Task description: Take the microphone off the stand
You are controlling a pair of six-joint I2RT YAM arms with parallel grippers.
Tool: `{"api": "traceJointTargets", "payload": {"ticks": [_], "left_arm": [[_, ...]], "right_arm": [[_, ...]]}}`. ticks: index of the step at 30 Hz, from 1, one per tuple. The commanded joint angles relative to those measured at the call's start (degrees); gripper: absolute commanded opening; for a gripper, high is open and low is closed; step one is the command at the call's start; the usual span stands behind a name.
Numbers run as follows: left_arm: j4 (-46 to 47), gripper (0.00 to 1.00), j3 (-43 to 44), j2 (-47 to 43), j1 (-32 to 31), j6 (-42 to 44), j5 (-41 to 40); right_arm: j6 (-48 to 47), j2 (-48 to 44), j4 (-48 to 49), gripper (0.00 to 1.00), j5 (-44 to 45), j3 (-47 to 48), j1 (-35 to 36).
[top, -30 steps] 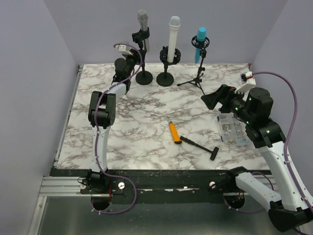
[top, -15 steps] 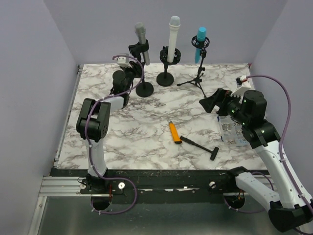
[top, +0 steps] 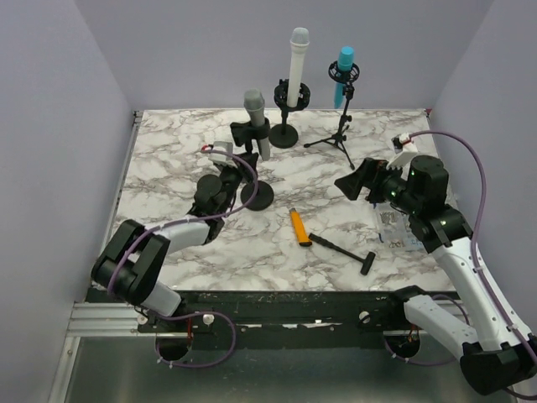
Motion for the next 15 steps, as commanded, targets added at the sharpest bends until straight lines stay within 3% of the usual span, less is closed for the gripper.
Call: {"api": "traceJointTargets", "payload": {"ticks": [1, 10, 15], "left_arm": [[0.7, 0.0, -7.4, -9.0, -4.6, -0.6, -6.6], [-14.1, 0.0, -14.4, -24.7, -10.1, -1.6, -7.9], [-18.8, 0.0, -15.1, -28.7, -10.7, -0.7, -7.0]], "right_arm": [[-0.3, 2.7, 1.7, 1.0, -4.9, -0.7, 0.4], [2.8, 10.0, 2.9, 1.0, 2.5, 4.4, 15.1], [3.5, 12.6, 3.7, 1.0, 9.4, 7.0, 23.7]]}}
